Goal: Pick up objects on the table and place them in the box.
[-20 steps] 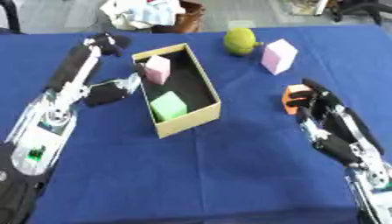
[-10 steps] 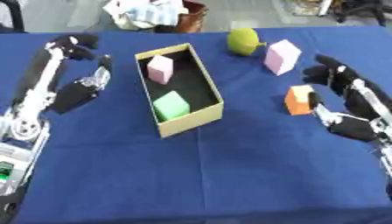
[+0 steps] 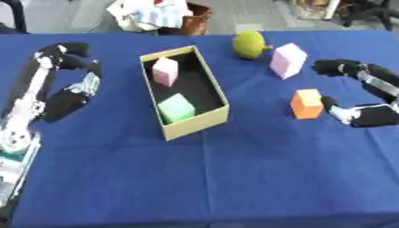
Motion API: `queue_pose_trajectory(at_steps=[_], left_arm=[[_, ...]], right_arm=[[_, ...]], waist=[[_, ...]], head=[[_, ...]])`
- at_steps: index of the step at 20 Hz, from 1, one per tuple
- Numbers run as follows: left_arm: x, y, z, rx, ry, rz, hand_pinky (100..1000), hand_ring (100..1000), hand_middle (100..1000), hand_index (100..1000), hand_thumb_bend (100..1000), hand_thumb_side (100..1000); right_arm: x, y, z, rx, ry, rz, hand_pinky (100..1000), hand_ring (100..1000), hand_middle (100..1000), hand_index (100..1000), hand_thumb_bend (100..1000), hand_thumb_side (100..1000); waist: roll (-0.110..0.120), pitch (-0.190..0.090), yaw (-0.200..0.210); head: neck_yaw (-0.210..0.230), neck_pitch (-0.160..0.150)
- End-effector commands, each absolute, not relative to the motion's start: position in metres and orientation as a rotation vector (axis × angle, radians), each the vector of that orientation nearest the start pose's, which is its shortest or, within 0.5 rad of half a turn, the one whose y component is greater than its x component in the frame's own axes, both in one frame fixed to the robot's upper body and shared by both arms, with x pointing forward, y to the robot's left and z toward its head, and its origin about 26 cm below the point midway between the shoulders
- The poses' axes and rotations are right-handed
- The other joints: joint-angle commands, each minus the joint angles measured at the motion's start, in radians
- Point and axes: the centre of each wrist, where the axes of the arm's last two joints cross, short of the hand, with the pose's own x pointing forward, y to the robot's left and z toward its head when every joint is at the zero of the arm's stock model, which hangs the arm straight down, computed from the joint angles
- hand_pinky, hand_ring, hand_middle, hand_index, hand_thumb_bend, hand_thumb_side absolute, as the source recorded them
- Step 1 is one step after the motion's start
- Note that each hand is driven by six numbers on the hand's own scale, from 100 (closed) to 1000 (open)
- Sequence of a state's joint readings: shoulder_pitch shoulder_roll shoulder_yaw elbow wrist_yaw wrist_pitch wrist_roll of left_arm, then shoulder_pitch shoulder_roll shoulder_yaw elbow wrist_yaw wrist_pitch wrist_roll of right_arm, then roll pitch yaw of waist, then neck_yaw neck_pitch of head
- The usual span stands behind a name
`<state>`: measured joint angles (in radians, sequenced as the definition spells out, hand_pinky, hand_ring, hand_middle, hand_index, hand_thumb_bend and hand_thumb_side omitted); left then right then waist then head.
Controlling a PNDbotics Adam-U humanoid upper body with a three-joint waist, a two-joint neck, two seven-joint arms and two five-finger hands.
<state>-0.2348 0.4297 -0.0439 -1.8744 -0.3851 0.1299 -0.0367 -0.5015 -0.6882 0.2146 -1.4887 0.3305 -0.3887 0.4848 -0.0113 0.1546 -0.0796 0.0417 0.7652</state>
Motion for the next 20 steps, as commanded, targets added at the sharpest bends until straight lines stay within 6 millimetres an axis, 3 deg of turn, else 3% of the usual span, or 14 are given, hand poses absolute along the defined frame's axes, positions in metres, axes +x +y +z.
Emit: queue_pose_trajectory(at_steps=[1, 6, 13, 15, 17, 20], left_arm=[[0.306, 0.286, 0.169, 0.662, -1.908, -0.682, 777, 682, 697, 827, 207, 586], [0.306, 0.286, 0.168, 0.656, -1.903, -0.689, 778, 683, 698, 828, 205, 590], [0.306, 0.285, 0.167, 0.648, -1.902, -0.696, 779, 684, 699, 829, 205, 594], [0.306, 0.285, 0.167, 0.646, -1.902, -0.702, 780, 685, 700, 829, 205, 594], [0.306, 0.284, 0.167, 0.644, -1.903, -0.704, 779, 684, 700, 829, 204, 593], [0.306, 0.284, 0.167, 0.644, -1.905, -0.706, 780, 685, 700, 829, 205, 594]], right_arm=[[0.384, -0.338, 0.194, -0.484, -1.629, 1.76, 884, 917, 899, 969, 100, 431], [0.401, -0.342, 0.204, -0.54, -1.503, 1.873, 875, 918, 906, 961, 100, 466], [0.421, -0.339, 0.195, -0.583, -1.381, 1.969, 874, 933, 926, 970, 100, 588], [0.424, -0.334, 0.197, -0.591, -1.323, 2.047, 871, 946, 942, 975, 100, 584], [0.426, -0.326, 0.2, -0.6, -1.265, 2.121, 867, 949, 944, 973, 173, 571], [0.428, -0.32, 0.201, -0.619, -1.206, 2.18, 866, 956, 948, 972, 219, 631]], waist=[[-0.015, -0.029, 0.002], [-0.014, -0.03, 0.006], [-0.01, -0.027, 0.013], [-0.01, -0.026, 0.016], [-0.01, -0.025, 0.018], [-0.01, -0.024, 0.021]], head=[[-0.007, 0.005], [-0.011, 0.005], [-0.02, 0.005], [-0.023, 0.005], [-0.027, 0.005], [-0.032, 0.005]])
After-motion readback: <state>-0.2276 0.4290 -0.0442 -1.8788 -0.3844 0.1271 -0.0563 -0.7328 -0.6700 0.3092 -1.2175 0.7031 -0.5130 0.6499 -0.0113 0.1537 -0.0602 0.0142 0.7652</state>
